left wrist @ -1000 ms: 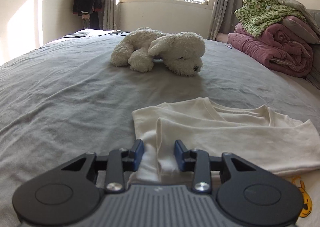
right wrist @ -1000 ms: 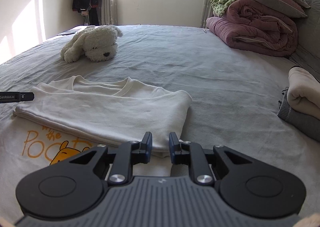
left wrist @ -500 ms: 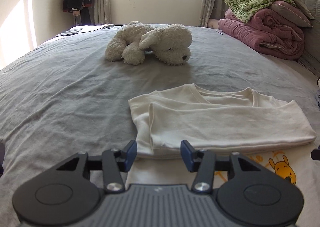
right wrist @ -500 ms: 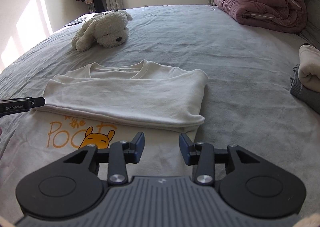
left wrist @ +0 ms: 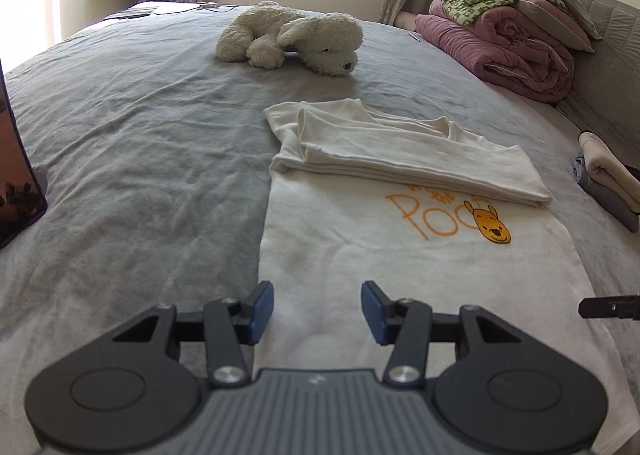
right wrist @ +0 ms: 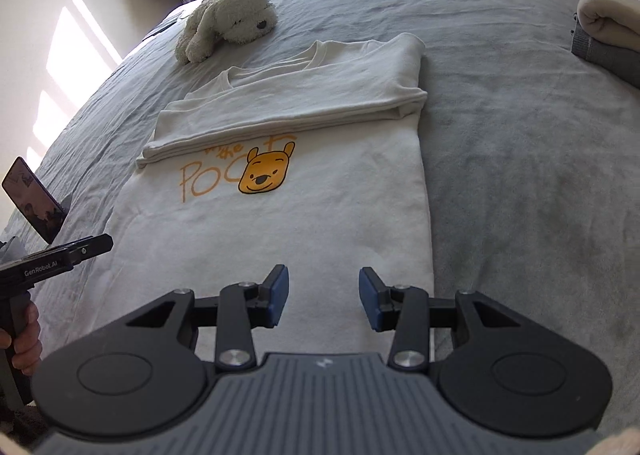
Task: Fold clothes
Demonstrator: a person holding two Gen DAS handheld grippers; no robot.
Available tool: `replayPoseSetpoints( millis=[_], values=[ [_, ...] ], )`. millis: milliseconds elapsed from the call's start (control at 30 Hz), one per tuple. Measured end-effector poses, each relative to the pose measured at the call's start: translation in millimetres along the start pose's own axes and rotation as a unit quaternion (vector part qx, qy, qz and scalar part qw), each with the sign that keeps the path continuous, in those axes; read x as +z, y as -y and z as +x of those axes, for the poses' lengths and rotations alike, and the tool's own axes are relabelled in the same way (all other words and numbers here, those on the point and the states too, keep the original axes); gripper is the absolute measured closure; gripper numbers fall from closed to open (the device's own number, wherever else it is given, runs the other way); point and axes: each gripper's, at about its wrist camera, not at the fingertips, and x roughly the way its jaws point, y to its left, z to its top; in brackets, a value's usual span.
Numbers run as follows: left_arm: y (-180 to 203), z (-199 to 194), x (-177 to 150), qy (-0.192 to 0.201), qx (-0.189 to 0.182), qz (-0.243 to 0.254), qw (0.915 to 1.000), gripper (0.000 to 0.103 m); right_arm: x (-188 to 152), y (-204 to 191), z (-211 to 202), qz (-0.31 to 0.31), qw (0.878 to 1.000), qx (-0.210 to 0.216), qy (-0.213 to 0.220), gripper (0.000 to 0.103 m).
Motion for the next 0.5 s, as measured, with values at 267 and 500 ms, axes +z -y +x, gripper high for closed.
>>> replayPoseSetpoints(
  millis=[267,500],
  values=[
    [-17,-38,-44,-0.049,-0.054,-0.003,0.9973,0.049,-47,22,-33,0.072,0.997,0.038,-0.016,0.059],
    [-32,-70,-77,-0.078,-0.096,0.007,0.9923,0.041,-80,43,-59,0.128,0.989,0.075,-0.009,0.059]
  ],
)
